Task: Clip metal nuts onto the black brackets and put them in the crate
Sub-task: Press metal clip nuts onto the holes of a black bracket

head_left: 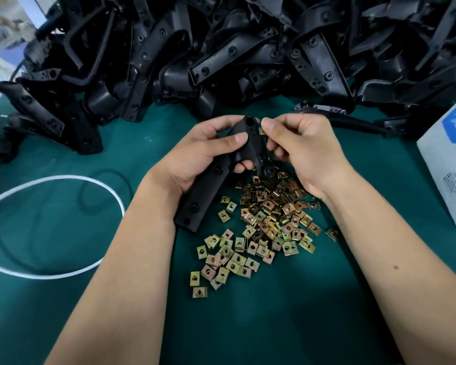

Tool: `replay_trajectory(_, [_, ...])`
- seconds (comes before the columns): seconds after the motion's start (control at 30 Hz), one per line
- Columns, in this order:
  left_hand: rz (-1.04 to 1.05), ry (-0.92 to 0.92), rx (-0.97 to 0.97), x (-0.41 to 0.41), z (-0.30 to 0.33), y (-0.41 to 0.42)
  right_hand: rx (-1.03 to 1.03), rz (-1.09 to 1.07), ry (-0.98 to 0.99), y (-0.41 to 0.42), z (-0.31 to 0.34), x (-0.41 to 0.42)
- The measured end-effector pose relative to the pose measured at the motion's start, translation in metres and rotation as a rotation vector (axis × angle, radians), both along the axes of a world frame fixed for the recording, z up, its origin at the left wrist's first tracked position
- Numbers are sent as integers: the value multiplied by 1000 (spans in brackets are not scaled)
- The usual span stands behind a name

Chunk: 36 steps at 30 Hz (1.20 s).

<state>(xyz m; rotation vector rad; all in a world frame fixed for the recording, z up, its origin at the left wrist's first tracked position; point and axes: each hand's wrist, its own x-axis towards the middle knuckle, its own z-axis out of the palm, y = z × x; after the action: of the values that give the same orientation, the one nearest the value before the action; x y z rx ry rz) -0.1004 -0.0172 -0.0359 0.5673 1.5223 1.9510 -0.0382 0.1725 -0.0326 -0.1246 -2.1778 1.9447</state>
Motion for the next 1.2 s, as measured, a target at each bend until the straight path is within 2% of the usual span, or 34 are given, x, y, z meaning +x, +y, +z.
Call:
replay_trajectory(0.8, [2,31,-52,3,2,4,-67,37,-73,3,-1,-1])
replay_trajectory(0.97, [39,47,-76,3,1,6,-127,-7,-76,-2,0,0])
replay_trajectory(1.2, [21,20,-6,7,0,11,-311,148,-148,-4,10,5])
